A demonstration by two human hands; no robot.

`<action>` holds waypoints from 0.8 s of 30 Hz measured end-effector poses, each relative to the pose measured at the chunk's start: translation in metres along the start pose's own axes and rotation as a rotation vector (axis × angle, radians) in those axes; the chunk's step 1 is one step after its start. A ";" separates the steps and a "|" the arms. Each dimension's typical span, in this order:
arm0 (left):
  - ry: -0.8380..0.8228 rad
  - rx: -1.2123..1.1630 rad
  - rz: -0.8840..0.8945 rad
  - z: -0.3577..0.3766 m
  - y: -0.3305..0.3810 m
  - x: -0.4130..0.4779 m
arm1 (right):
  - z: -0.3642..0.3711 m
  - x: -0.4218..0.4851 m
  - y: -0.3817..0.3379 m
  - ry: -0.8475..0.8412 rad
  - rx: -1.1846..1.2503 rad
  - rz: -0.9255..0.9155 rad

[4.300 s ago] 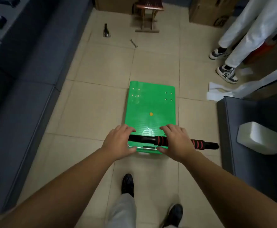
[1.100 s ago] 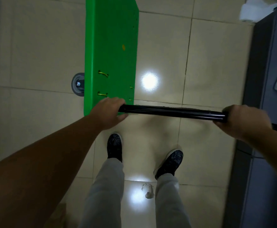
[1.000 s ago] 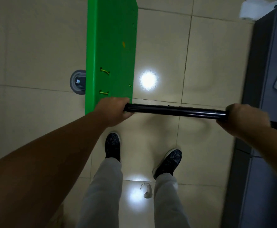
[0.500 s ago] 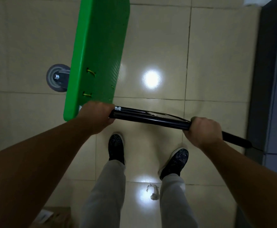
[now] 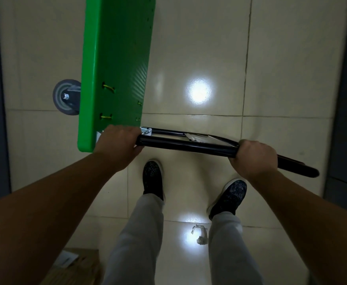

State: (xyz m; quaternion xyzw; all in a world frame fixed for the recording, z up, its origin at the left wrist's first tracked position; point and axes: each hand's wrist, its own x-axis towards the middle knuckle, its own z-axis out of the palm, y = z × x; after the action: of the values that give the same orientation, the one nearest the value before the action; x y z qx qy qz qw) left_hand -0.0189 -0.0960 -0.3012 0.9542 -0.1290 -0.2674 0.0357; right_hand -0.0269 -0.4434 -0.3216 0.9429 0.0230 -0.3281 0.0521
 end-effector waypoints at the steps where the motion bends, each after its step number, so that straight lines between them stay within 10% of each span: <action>1: 0.008 0.004 -0.012 0.001 0.003 -0.001 | -0.001 0.000 0.000 -0.008 -0.014 -0.003; 9: 0.195 -0.216 0.062 -0.043 0.073 -0.037 | -0.056 -0.042 0.016 -0.041 0.085 -0.193; 24: 0.534 -0.452 -0.586 -0.197 0.185 -0.157 | -0.300 -0.183 0.075 0.111 0.007 -0.543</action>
State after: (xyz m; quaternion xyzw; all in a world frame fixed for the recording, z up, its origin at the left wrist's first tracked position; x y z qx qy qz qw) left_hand -0.0878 -0.2330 -0.0285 0.9543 0.2215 -0.0325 0.1979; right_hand 0.0199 -0.4853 0.0319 0.9190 0.2765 -0.2780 -0.0423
